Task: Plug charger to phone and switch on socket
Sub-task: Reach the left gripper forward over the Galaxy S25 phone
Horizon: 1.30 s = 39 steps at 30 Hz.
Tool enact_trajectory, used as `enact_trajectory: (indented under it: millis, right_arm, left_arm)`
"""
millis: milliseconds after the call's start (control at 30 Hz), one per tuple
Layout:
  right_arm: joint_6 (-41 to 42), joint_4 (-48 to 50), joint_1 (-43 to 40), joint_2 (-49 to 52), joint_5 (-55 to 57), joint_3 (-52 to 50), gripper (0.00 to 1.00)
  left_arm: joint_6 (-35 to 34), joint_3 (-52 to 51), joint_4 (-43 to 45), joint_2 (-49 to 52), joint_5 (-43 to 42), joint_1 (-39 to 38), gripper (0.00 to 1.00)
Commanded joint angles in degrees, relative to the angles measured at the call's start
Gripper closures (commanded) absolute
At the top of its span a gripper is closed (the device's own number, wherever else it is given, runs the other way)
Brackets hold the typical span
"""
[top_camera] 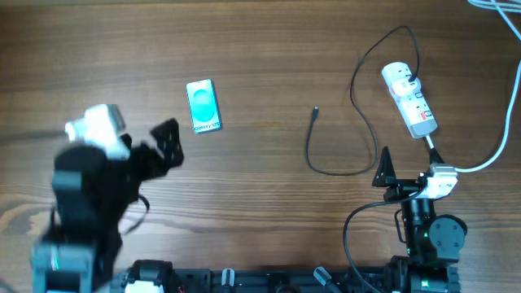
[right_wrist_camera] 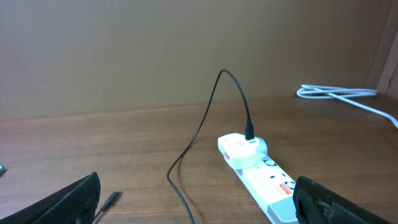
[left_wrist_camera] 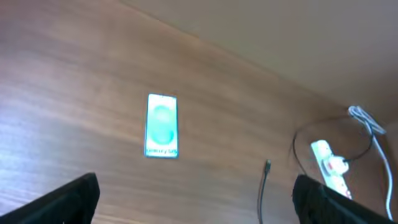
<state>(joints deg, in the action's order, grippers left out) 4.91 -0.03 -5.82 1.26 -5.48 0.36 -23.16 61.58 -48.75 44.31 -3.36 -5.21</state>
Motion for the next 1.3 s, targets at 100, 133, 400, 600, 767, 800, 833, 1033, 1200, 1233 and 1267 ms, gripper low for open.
enact_trajectory:
  millis: [100, 133, 400, 600, 767, 800, 833, 1033, 1200, 1233, 1267]
  right_arm:
    - [0.7, 0.2, -0.3, -0.3, 0.8, -0.1, 0.0]
    - [0.7, 0.2, -0.3, -0.3, 0.8, -0.1, 0.0]
    - [0.7, 0.2, -0.3, -0.3, 0.8, -0.1, 0.0]
    - [0.7, 0.2, -0.3, -0.3, 0.8, -0.1, 0.0]
    - [0.7, 0.2, -0.3, -0.3, 0.8, -0.1, 0.0]
    - [0.7, 0.2, -0.3, -0.3, 0.8, -0.1, 0.0]
    - [0.7, 0.2, -0.3, -0.3, 0.8, -0.1, 0.0]
    - [0.7, 0.2, -0.3, -0.3, 0.8, -0.1, 0.0]
    - [0.7, 0.2, -0.3, -0.3, 0.8, -0.1, 0.0]
    - [0.7, 0.2, -0.3, -0.3, 0.8, -0.1, 0.0]
    - [0.7, 0.2, -0.3, -0.3, 0.8, -0.1, 0.0]
  left_arm:
    - [-0.2, 16.7, -14.5, 28.8, -0.2, 0.2, 0.0]
    - [-0.2, 16.7, -14.6, 32.1, -0.2, 0.2, 0.0]
    - [-3.0, 16.7, -10.8, 49.5, -0.3, 0.2, 0.0]
    - [-3.0, 16.7, -8.0, 50.4, -0.3, 0.2, 0.0]
    - [-6.3, 15.8, -5.3, 51.8, -0.3, 0.2, 0.0]
    - [-6.3, 15.5, -4.9, 52.1, -0.3, 0.2, 0.0]
    - [-7.6, 15.1, -4.5, 52.7, -0.3, 0.2, 0.0]
    - [-10.3, 14.4, -3.7, 57.4, -0.2, 0.2, 0.0]
    - [-10.4, 11.8, 0.9, 61.2, -0.2, -1.1, 0.0]
    - [-10.4, 11.5, 1.7, 61.5, 0.0, -1.5, 0.0]
    - [-10.7, 11.1, 2.2, 61.8, 0.7, -2.2, 0.0]
